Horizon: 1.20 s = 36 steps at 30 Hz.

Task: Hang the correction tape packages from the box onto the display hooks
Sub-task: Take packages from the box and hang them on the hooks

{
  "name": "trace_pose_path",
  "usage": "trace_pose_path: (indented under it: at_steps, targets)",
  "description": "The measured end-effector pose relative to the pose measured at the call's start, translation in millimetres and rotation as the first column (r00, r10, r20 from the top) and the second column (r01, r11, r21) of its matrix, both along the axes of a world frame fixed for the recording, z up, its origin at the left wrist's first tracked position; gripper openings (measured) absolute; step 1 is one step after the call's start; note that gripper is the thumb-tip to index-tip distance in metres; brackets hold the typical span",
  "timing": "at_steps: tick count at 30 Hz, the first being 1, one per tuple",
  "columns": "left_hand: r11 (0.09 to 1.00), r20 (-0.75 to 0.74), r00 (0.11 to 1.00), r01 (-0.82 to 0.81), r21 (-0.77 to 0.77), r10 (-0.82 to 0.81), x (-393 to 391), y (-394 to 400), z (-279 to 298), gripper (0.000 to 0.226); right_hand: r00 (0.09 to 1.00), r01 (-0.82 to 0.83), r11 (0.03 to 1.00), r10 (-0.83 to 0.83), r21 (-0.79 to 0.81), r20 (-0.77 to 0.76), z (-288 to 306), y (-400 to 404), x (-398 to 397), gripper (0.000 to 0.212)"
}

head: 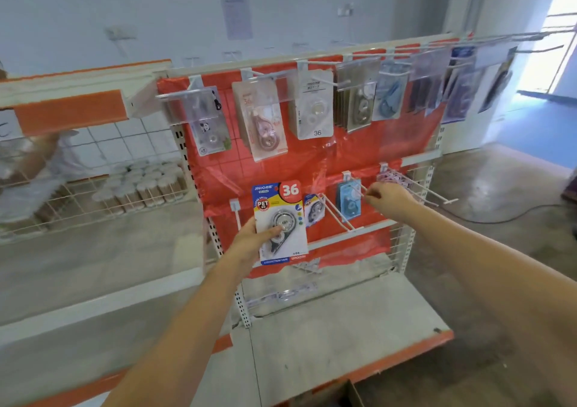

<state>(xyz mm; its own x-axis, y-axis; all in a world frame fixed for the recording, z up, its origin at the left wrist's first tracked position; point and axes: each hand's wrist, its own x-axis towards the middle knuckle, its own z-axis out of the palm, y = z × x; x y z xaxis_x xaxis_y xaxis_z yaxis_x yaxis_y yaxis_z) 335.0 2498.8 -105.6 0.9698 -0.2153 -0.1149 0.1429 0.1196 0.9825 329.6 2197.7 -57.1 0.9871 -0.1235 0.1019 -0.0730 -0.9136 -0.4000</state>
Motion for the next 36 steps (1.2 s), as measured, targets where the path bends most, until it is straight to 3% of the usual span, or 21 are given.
trace_pose_path:
  at_steps: [4,8,13,15,19,24,31,36]
  targets:
    - [0.987,-0.009,0.988,0.156,-0.028,-0.157,-13,-56,-20,0.033,0.997,0.062,0.998,-0.062,-0.003,-0.051,-15,-21,-29,0.025]
    - [0.973,-0.086,0.97,0.229,0.029,-0.226,-32,-107,-52,0.039,0.99,0.101,0.995,-0.098,0.025,-0.098,-38,-41,-54,0.025]
    - [0.953,-0.145,0.953,0.282,0.113,-0.265,-50,-151,-91,0.036,0.984,0.016,1.0,-0.016,0.0,-0.178,-77,-66,-65,0.022]
    - [0.963,-0.172,0.959,0.244,0.11,-0.224,-52,-165,-105,0.043,0.983,-0.007,1.0,0.008,0.007,-0.184,-90,-81,-68,0.023]
    - [0.982,-0.214,0.968,0.157,0.108,-0.132,-46,-190,-123,0.026,0.964,-0.098,0.995,0.098,0.012,-0.246,-118,-115,-68,0.02]
    - [0.995,-0.209,0.978,-0.002,0.099,0.023,-20,-207,-134,0.028,0.93,-0.18,0.983,0.18,0.028,-0.322,-143,-146,-48,0.024]
    - [0.975,-0.171,0.966,-0.17,0.141,0.193,10,-201,-153,0.03,0.891,-0.254,0.962,0.272,0.096,-0.365,-174,-134,-14,0.024]
    - [0.974,-0.15,0.969,-0.173,0.145,0.195,17,-195,-161,0.032,0.875,-0.269,0.954,0.299,0.129,-0.38,-192,-117,2,0.024]
